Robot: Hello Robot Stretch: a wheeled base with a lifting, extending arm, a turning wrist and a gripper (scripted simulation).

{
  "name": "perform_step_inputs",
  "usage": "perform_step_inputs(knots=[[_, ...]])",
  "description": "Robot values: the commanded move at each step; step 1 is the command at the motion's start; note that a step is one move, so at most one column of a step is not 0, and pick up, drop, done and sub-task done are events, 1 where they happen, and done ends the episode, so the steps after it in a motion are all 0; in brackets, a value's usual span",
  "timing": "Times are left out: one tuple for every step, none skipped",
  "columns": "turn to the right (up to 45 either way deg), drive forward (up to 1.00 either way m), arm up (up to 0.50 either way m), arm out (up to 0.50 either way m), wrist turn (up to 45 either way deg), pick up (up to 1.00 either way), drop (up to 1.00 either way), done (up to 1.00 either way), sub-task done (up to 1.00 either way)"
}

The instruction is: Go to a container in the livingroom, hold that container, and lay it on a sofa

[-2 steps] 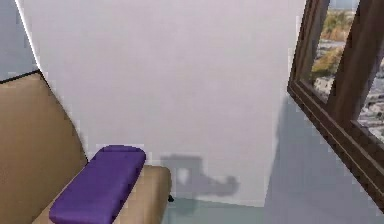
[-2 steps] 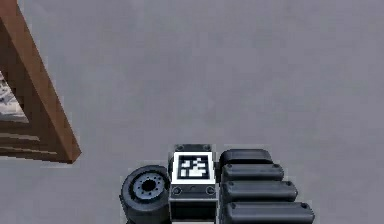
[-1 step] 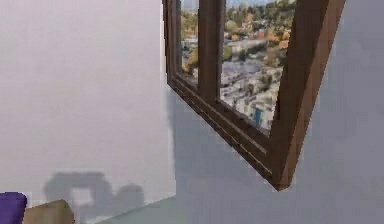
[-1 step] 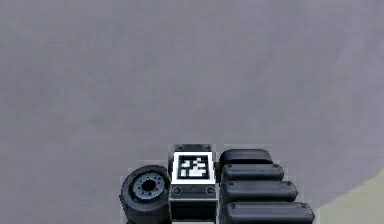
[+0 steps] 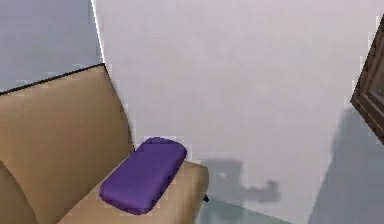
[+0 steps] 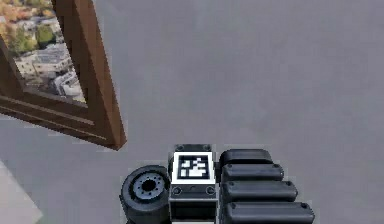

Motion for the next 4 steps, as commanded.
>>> perform_step_inputs(knots=[[-3.0,0.0,0.0,0.0,0.0,0.0,0.0,0.0,0.0],[42.0,0.0,0.0,0.0,0.0,0.0,0.0,0.0,0.0],[45.0,0.0,0.0,0.0,0.0,0.0,0.0,0.0,0.0],[45.0,0.0,0.0,0.0,0.0,0.0,0.0,0.0,0.0]])
